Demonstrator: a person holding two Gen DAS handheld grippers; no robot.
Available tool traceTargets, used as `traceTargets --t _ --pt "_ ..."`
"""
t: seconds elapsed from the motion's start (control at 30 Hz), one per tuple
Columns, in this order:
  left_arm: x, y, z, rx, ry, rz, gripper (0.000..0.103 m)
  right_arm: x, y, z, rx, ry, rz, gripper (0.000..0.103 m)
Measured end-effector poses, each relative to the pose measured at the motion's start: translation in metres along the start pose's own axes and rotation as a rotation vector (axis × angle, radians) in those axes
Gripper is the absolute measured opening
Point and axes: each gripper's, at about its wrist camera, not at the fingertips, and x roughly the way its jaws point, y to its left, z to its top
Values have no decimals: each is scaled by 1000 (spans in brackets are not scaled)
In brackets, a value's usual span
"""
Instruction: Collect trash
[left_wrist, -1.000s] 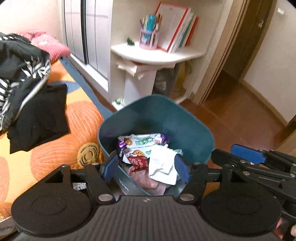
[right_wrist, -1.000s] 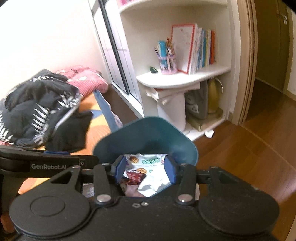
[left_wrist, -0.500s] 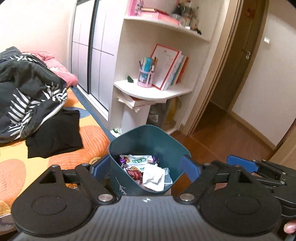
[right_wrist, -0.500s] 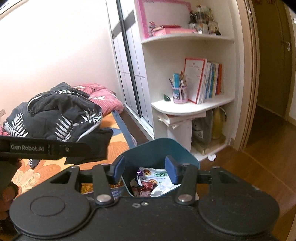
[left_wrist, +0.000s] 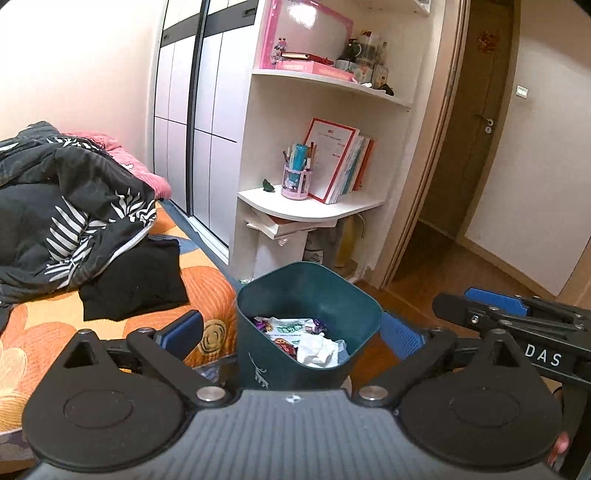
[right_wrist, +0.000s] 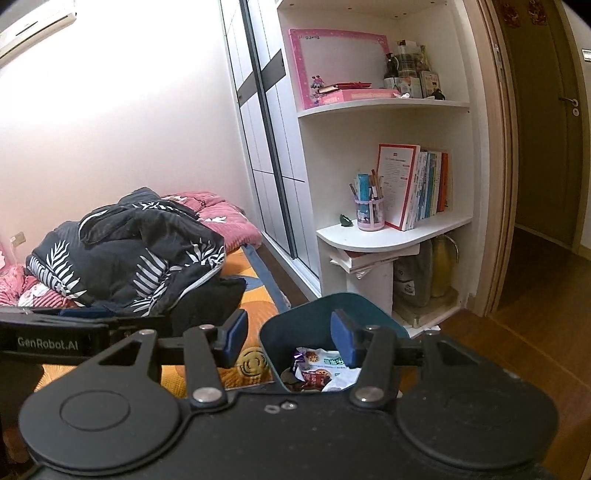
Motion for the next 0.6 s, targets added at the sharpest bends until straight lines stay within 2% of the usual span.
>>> traceTargets --t 0.27,0.6 --pt "-10 -2 -13 -14 14 -6 103 -18 0 -3 0 -18 -1 50" --pt "-25 -7 -16 2 -20 2 103 -29 3 -2 -2 -39 -1 51"
